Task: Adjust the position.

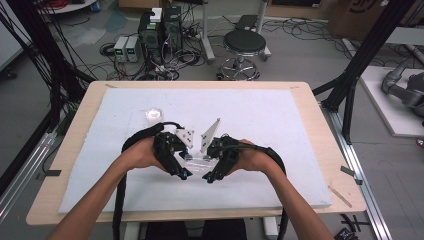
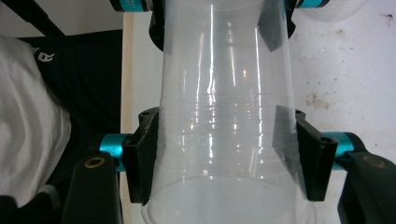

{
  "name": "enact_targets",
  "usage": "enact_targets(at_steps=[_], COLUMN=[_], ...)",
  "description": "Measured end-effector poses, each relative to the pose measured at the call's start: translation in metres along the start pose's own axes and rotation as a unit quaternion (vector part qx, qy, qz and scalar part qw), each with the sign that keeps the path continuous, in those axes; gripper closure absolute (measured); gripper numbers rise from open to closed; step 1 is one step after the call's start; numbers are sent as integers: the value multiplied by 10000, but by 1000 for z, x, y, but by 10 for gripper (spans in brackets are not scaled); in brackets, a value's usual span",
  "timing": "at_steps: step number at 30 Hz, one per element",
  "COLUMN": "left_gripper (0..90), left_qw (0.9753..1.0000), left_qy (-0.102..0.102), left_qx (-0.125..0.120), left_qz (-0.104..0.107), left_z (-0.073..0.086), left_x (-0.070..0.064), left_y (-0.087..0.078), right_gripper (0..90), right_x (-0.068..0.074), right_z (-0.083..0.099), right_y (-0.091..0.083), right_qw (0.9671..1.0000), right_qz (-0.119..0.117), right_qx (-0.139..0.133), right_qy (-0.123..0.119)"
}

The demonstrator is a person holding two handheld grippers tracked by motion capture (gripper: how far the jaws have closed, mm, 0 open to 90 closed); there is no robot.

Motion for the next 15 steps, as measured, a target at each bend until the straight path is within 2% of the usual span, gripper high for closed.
enact_targets(at_steps=[5,7,8,9,11,14,15], left_gripper=[420,420,420,420,421,421,420], left_qw=[10000,10000,10000,10000,10000,10000,10000], left_qy=[38,67,22,28,69,8,11], left_qx=[-13,-1,-38,-32,20,-30,-27], left_qz=[-38,-39,-49,-56,-54,-69,-79], left_z=[0,0,0,0,1,1,1], left_x=[0,0,-1,-1,0,0,0], left_y=[-1,-1,-1,-1,-2,-2,-3], right_gripper=[323,253,156,126,126,126,126], right_x=[0,-1,-1,-2,-3,-3,-5], right_z=[0,0,-1,-1,-1,-1,-2], right_y=[0,1,1,2,1,0,0], right_qw=[10000,10000,9999,9999,9999,9998,9997], right_qz=[0,-23,-34,-38,-6,-37,-28], right_qx=[-17,-33,-66,-103,-101,-160,-239], right_qy=[-1,38,68,125,111,128,17])
Point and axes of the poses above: each handheld gripper's, and its own axes: y roughly forward along the jaws, z roughly out of its underside, x roughly to its left, the point moved 5 cm from there along y, roughly forward along the jaws, and after that the axes turned 11 degrees about -x, right-handed, at the moved point
